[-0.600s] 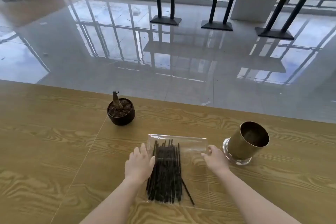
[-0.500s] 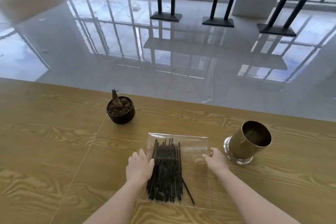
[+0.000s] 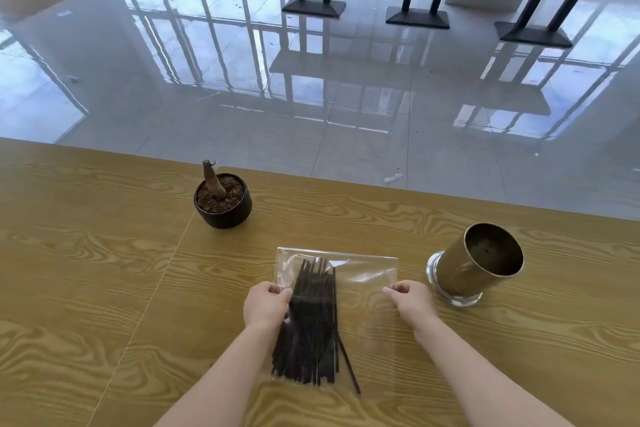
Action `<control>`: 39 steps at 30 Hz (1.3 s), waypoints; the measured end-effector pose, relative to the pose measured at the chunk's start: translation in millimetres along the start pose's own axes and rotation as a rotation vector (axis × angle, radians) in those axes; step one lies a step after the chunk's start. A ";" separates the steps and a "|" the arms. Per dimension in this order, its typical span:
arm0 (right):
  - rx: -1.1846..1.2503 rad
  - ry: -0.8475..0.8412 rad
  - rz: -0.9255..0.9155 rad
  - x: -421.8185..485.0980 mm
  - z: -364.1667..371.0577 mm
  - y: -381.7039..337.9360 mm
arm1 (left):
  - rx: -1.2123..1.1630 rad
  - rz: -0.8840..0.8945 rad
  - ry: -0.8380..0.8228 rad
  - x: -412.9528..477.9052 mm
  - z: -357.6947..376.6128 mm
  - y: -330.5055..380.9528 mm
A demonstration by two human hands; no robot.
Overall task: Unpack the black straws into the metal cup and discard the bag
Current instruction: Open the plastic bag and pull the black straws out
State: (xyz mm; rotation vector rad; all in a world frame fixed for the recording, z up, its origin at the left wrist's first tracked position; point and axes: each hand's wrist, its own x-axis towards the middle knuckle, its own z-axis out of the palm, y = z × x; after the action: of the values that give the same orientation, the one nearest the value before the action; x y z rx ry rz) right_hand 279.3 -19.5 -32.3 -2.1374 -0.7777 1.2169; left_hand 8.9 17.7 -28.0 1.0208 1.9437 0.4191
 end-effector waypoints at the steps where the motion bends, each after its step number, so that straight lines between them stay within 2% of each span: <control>1: 0.046 -0.027 0.004 -2.2 -2.4 0.2 | -0.070 0.003 -0.019 -1.0 -1.9 -0.1; 4: 0.206 -0.099 0.018 -9.8 -10.3 0.6 | -0.218 0.035 -0.067 -4.3 -9.9 0.0; 8: 0.278 -0.105 -0.016 -20.0 -19.6 2.7 | -0.314 0.053 -0.087 -5.9 -18.0 8.4; 14: 0.443 -0.053 0.066 -46.0 -21.6 19.5 | -0.217 0.114 -0.075 8.0 -12.8 34.2; 19: 0.670 0.053 0.217 -65.4 -11.7 41.6 | 0.048 0.252 0.043 -4.3 4.2 28.8; 23: 0.816 0.054 0.296 -81.1 -3.9 48.1 | 0.056 0.284 -0.030 -58.0 20.1 -0.1; 26: 0.882 0.031 0.309 -91.0 -0.6 45.8 | -0.015 0.177 -0.157 -103.5 32.0 -18.2; 30: 0.973 -0.038 0.283 -104.6 3.5 34.8 | -0.220 -0.319 -0.609 -137.1 38.1 -11.5; 32: 0.999 -0.096 0.250 -113.8 5.0 27.5 | -0.348 -0.446 -0.746 -144.5 39.9 -5.9; 35: 0.996 -0.159 0.220 -127.9 7.3 21.3 | -0.624 -0.557 -0.714 -148.6 48.0 2.5; 39: 0.990 -0.199 0.186 -140.6 4.8 19.4 | -1.122 -0.578 -0.491 -146.0 57.2 12.2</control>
State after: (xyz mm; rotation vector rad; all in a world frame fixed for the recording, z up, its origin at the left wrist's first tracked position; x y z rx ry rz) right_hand 219.9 -132.1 30.8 -1.2892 0.0161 1.4961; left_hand 102.7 -95.7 27.4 -0.1684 1.1512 0.7070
